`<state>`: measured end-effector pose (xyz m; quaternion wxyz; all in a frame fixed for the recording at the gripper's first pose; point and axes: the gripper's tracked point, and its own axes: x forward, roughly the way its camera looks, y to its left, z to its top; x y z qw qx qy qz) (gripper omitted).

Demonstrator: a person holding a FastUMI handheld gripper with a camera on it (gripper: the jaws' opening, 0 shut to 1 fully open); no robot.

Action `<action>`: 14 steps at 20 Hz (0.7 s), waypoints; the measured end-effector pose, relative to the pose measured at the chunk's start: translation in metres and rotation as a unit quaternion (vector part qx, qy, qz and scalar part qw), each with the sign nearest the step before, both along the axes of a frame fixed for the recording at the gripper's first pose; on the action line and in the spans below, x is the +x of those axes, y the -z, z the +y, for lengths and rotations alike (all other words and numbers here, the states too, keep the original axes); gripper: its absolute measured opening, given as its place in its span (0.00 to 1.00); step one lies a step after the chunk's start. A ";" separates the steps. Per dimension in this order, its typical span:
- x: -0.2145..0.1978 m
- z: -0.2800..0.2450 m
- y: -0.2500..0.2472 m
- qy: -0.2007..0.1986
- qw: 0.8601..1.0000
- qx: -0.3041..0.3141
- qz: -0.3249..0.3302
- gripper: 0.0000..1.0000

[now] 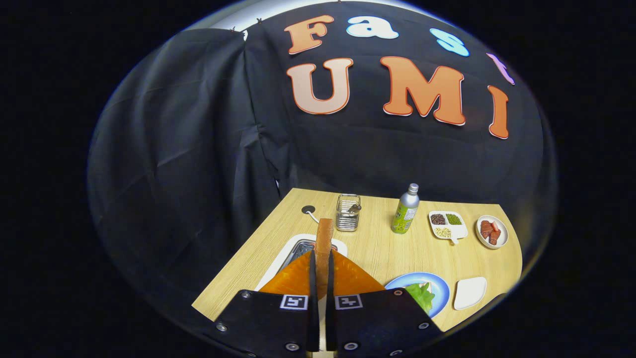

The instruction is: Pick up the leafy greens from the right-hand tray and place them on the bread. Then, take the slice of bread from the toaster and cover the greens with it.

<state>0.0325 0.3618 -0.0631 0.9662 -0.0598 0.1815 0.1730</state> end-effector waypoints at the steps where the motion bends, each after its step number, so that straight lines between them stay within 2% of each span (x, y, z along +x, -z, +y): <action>1: 0.001 -0.007 -0.005 0.004 1.000 0.002 -0.006 0.05; 7: 0.003 -0.056 -0.011 0.032 0.999 0.014 -0.011 0.05; 14: 0.008 -0.114 0.014 0.060 0.998 0.007 0.003 0.05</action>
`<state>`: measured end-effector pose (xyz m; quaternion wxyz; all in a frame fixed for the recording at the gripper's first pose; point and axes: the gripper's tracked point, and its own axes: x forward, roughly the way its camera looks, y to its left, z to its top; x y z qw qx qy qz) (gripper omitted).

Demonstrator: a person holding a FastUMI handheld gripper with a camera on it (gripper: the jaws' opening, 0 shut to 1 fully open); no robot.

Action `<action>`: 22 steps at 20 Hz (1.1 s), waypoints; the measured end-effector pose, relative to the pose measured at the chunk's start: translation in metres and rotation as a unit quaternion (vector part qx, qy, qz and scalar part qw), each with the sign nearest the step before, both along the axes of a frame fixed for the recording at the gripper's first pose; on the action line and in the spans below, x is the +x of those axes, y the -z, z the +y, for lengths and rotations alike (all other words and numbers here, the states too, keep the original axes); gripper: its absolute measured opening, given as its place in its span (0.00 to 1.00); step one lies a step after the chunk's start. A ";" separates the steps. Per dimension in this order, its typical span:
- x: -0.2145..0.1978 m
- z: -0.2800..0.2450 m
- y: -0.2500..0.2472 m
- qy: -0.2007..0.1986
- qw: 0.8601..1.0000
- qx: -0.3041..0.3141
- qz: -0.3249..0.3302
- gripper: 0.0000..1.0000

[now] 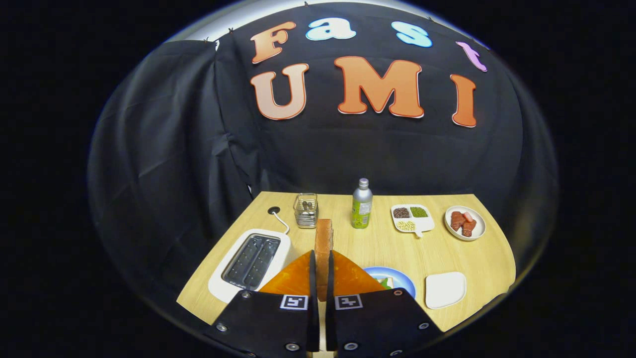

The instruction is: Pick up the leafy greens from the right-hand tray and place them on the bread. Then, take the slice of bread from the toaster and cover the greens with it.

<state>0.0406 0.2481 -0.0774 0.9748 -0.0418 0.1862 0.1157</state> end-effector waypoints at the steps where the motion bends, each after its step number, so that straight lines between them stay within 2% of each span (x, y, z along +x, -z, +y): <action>1: 0.000 -0.008 0.004 0.003 1.000 -0.001 0.003 0.05; 9: 0.005 -0.045 0.046 0.009 0.999 -0.001 0.031 0.05; 22: 0.019 -0.060 0.119 -0.015 0.997 0.008 0.080 0.05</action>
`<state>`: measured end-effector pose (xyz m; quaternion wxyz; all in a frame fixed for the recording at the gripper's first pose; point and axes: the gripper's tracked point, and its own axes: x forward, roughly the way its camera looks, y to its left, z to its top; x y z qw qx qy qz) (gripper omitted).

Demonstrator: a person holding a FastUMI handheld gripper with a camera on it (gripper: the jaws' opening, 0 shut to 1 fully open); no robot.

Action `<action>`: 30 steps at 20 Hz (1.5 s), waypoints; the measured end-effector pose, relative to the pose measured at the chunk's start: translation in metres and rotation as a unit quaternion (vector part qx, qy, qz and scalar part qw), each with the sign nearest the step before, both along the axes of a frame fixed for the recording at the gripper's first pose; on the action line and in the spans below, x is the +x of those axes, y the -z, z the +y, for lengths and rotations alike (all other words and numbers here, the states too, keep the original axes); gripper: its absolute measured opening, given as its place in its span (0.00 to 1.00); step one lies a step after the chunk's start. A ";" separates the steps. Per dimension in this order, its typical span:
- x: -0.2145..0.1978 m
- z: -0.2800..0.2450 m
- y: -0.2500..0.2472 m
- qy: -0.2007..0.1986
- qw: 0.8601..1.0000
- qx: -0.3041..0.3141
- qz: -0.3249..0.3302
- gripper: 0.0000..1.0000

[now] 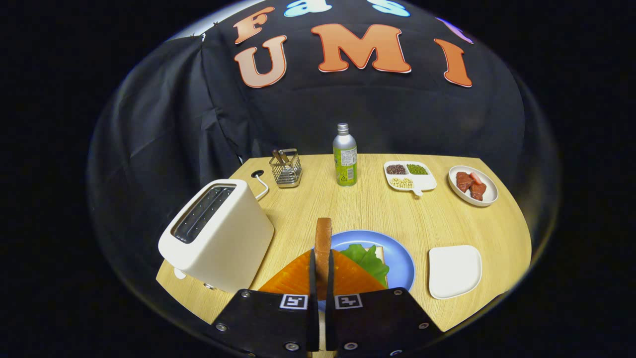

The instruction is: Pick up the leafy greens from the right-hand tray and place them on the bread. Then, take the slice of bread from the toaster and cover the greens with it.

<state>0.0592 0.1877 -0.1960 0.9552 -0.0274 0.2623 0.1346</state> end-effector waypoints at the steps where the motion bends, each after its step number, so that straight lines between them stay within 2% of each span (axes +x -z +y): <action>1: 0.001 -0.003 0.004 0.002 1.000 -0.002 0.005 0.05; 6: 0.005 -0.029 0.014 0.028 0.999 -0.003 0.018 0.06; 10: 0.007 -0.057 0.024 0.051 0.998 -0.011 0.032 0.13; 11: 0.008 -0.067 0.027 0.059 0.997 -0.019 0.034 0.19; 16: 0.009 -0.107 0.025 0.107 0.993 -0.014 0.037 0.34; 18: 0.010 -0.120 0.017 0.119 0.992 -0.014 0.030 0.46; 19: 0.008 -0.124 0.012 0.123 0.992 -0.016 0.026 0.60; 20: 0.008 -0.130 0.006 0.129 0.991 -0.020 0.020 0.68; 21: 0.008 -0.137 -0.001 0.134 0.991 -0.026 0.012 0.82; 23: 0.008 -0.145 -0.015 0.141 0.989 -0.034 -0.002 0.97; 30: 0.007 -0.162 -0.076 0.145 0.987 -0.053 -0.054 0.98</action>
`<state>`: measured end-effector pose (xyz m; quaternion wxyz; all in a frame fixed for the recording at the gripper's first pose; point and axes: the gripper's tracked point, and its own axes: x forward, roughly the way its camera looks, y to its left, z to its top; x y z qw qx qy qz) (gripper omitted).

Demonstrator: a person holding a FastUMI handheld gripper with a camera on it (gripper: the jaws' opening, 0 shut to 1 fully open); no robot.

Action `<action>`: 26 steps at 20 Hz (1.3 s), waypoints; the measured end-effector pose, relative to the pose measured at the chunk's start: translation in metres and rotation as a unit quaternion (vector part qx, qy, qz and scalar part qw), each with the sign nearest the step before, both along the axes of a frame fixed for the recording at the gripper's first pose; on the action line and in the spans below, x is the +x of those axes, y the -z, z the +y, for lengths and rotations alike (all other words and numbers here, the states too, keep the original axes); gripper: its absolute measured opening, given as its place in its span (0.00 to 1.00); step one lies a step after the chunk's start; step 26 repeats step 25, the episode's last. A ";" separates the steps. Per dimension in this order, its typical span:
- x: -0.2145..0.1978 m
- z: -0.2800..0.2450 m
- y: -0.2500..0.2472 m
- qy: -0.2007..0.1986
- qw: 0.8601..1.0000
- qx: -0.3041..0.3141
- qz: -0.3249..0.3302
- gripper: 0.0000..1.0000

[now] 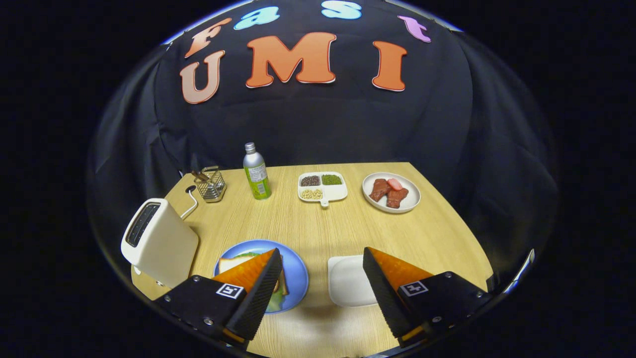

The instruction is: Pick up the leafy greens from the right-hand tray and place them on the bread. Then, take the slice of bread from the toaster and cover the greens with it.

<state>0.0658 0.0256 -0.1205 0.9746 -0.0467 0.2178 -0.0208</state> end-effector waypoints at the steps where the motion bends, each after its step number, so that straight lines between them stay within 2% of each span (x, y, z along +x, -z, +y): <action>1: -0.002 0.000 -0.010 -0.002 1.000 -0.001 -0.006 0.98; 6: -0.007 0.000 -0.072 -0.014 0.998 -0.025 -0.060 0.98; 13: -0.021 0.018 -0.136 -0.028 0.992 -0.013 -0.120 0.98; 19: -0.033 0.037 -0.146 -0.038 0.989 -0.013 -0.142 0.98; 26: -0.035 0.044 -0.141 -0.029 0.989 -0.008 -0.142 0.98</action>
